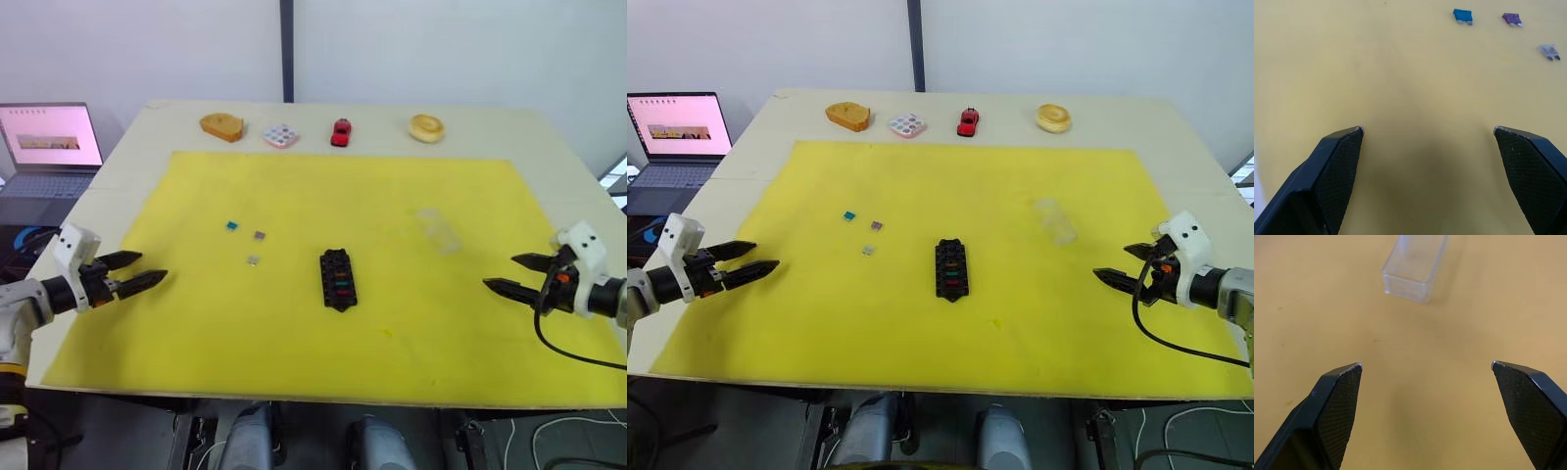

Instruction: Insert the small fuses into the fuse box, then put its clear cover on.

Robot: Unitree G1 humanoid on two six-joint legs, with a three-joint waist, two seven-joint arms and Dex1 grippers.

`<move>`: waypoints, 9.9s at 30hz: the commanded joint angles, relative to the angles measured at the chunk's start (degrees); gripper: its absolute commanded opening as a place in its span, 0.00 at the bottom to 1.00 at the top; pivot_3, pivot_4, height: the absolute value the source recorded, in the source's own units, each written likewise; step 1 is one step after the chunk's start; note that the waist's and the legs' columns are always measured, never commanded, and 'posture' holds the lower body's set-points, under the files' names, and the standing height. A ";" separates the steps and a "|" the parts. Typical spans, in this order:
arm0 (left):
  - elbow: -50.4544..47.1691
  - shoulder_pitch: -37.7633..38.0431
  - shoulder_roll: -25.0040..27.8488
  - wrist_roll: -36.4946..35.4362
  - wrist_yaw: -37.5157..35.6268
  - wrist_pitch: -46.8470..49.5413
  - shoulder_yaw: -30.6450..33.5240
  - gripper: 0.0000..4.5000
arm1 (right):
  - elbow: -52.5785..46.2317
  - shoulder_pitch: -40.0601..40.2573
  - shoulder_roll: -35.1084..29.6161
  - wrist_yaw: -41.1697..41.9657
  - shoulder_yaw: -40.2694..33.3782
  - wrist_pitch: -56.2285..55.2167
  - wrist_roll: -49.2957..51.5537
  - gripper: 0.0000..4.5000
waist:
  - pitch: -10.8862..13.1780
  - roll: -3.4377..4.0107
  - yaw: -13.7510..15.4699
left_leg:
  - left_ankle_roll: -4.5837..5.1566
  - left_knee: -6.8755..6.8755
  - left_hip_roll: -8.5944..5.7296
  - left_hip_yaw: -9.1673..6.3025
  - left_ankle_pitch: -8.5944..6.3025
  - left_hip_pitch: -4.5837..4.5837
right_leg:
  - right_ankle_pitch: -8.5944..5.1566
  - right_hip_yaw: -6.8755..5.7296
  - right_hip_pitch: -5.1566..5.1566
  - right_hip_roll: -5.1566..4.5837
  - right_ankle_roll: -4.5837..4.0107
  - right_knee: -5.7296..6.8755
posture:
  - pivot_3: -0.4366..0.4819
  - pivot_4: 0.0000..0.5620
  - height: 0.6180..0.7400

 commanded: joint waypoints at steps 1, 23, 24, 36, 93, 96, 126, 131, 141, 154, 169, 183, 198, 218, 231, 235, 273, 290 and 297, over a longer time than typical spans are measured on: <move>-4.02 -2.02 -0.67 -2.58 -1.41 4.39 -0.57 1.00 | -4.76 -3.46 -0.21 0.27 -0.09 3.43 3.95 1.00 | 0.00 0.00 -0.02 | 0.00 0.00 0.00 0.00 0.01 0.00 | 0.00 0.00 0.01 0.00 0.00 0.01 | 0.48 0.27 1.00; -4.49 -14.52 -10.06 -0.85 -5.80 8.29 -13.09 1.00 | -28.03 -23.67 17.78 -7.59 20.47 15.40 14.87 1.00 | -0.01 -0.02 0.26 | -0.09 0.12 -0.03 -0.03 0.08 -0.18 | 0.00 -0.01 0.06 0.04 0.01 0.06 | 0.48 0.27 1.00; -2.93 -15.58 -9.80 -0.58 -5.40 7.59 -12.51 1.00 | -28.22 -23.41 17.61 -7.74 20.26 15.53 14.98 1.00 | -0.01 -0.02 0.24 | -0.09 0.12 -0.03 -0.03 0.08 -0.19 | 0.00 -0.01 0.07 0.04 0.01 0.07 | 0.48 0.27 1.00; 7.99 -22.51 -8.56 1.89 -6.86 5.04 -11.85 1.00 | -28.98 -21.86 16.55 -9.22 19.08 15.80 15.84 1.00 | 0.00 -0.03 0.17 | -0.10 0.12 -0.04 0.00 0.08 -0.19 | 0.00 -0.01 0.04 0.06 0.00 0.10 | 0.48 0.27 1.00; 40.85 -36.88 -19.04 10.62 -10.82 7.63 -5.85 0.01 | -29.88 -19.87 17.42 -14.71 19.98 14.36 14.42 1.00 | -0.01 -0.08 1.04 | 0.00 0.23 -0.07 -0.03 0.03 -0.16 | 0.00 -0.04 0.07 0.05 0.01 0.15 | 0.48 0.27 1.00; 37.65 -36.02 -17.38 9.07 -12.68 9.29 -5.04 0.01 | -29.45 -20.42 17.91 -15.14 19.63 14.88 14.92 1.00 | -0.01 -0.08 0.72 | -0.01 0.22 -0.07 -0.02 0.04 -0.18 | 0.00 -0.03 0.06 0.05 0.01 0.20 | 0.48 0.27 1.00; -25.22 -31.59 -17.92 -23.81 -3.66 36.68 -3.58 0.00 | -8.84 -51.41 29.20 -17.66 13.46 37.12 36.94 0.49 | 0.04 -0.16 0.02 | -0.19 0.15 -0.04 -0.04 0.16 -0.26 | 0.00 -0.01 -0.06 0.07 0.01 0.30 | 0.48 0.27 1.00; -23.73 -31.98 -17.09 -23.52 -4.45 35.01 -4.92 0.00 | -8.99 -51.40 28.88 -17.79 12.76 37.75 37.99 0.49 | 0.04 -0.16 0.03 | -0.19 0.15 -0.04 -0.04 0.16 -0.27 | 0.00 -0.01 -0.06 0.07 0.01 0.30 | 0.48 0.27 1.00; -22.80 -31.97 -16.90 -23.37 -5.07 32.95 -6.99 0.00 | -9.07 -50.94 28.77 -18.36 12.76 37.75 38.08 0.49 | 0.04 -0.16 0.01 | -0.19 0.14 -0.04 -0.04 0.16 -0.28 | 0.00 -0.01 -0.09 0.07 0.01 0.30 | 0.48 0.27 1.00; -23.53 -31.61 -16.99 -23.67 -4.69 32.71 -7.20 0.00 | -9.14 -50.57 29.28 -18.34 13.33 38.17 38.24 0.49 | 0.04 -0.16 0.03 | -0.19 0.13 -0.04 -0.04 0.15 -0.29 | 0.00 0.00 -0.09 0.07 0.01 0.28 | 0.48 0.27 1.00; -23.90 -31.57 -16.86 -23.63 -4.59 32.72 -7.30 0.00 | -9.47 -50.42 29.95 -18.77 13.50 38.18 38.35 0.01 | 0.04 -0.16 0.03 | -0.19 0.12 -0.03 -0.04 0.15 -0.29 | 0.00 0.00 -0.09 0.07 0.01 0.27 | 0.48 0.27 1.00; -23.58 -30.59 -13.97 -23.90 -5.79 33.24 -6.61 0.98 | -8.96 -50.02 28.87 -17.00 14.46 36.21 36.23 0.00 | 0.04 -0.15 -0.02 | -0.18 0.10 -0.03 -0.03 0.15 -0.30 | 0.00 0.00 -0.12 0.07 0.01 0.26 | 0.48 0.27 1.00; -26.07 -23.56 -8.19 -21.51 -2.65 28.41 -4.64 0.99 | -6.05 -46.23 25.41 -7.54 21.62 23.30 24.01 0.00 | 0.04 -0.15 0.00 | -0.19 0.08 -0.03 -0.02 0.15 -0.36 | 0.00 0.00 -0.19 0.07 0.01 0.24 | 0.48 0.27 1.00; -19.98 -23.15 -4.34 -5.33 -8.16 11.49 -13.92 0.99 | -0.03 -43.09 27.45 -1.06 27.08 6.17 9.03 0.00 | 0.04 -0.15 0.01 | -0.23 0.20 -0.04 0.14 0.19 -0.93 | 0.00 0.00 -0.85 0.09 0.01 0.45 | 0.48 0.27 1.00; -20.41 -21.75 -4.20 -2.40 -9.12 8.20 -15.25 0.99 | 6.47 -44.59 27.52 3.04 28.62 -0.45 2.31 0.00 | 0.04 -0.15 0.04 | -0.23 0.24 -0.03 0.14 0.20 -0.93 | 0.00 0.01 -0.86 0.09 0.01 0.52 | 0.48 0.27 1.00; -19.74 -22.08 -3.99 -1.17 -10.42 7.31 -16.23 0.99 | 7.10 -44.10 26.62 4.85 28.59 -2.73 0.83 0.00 | 0.04 -0.15 0.05 | -0.23 0.25 -0.03 0.17 0.20 -0.93 | 0.00 0.01 -0.86 0.09 0.01 0.53 | 0.48 0.27 1.00; -42.58 -7.57 -0.39 -4.16 -7.25 14.49 -18.91 0.99 | 3.31 -32.07 18.90 18.66 30.59 -23.58 -6.84 0.00 | 0.05 -0.13 0.13 | -0.27 0.39 -0.02 0.01 0.23 -0.87 | -0.01 0.05 -0.87 0.08 0.00 0.76 | 0.48 0.27 1.00; -42.78 -7.31 -0.72 -3.62 -7.06 14.34 -19.82 0.99 | 3.84 -32.37 19.78 17.36 31.44 -19.66 -7.48 0.00 | 0.05 -0.13 0.18 | -0.27 0.48 -0.02 -0.01 0.23 -0.86 | -0.01 0.04 -0.84 0.08 0.00 0.80 | 0.48 0.27 1.00; -42.73 -7.20 -0.81 -3.59 -6.81 14.37 -19.96 0.99 | 2.81 -32.16 20.08 16.98 31.93 -17.59 -7.51 0.00 | 0.05 -0.13 0.17 | -0.27 0.48 -0.01 -0.01 0.23 -0.86 | -0.01 0.04 -0.84 0.08 0.00 0.81 | 0.48 0.27 1.00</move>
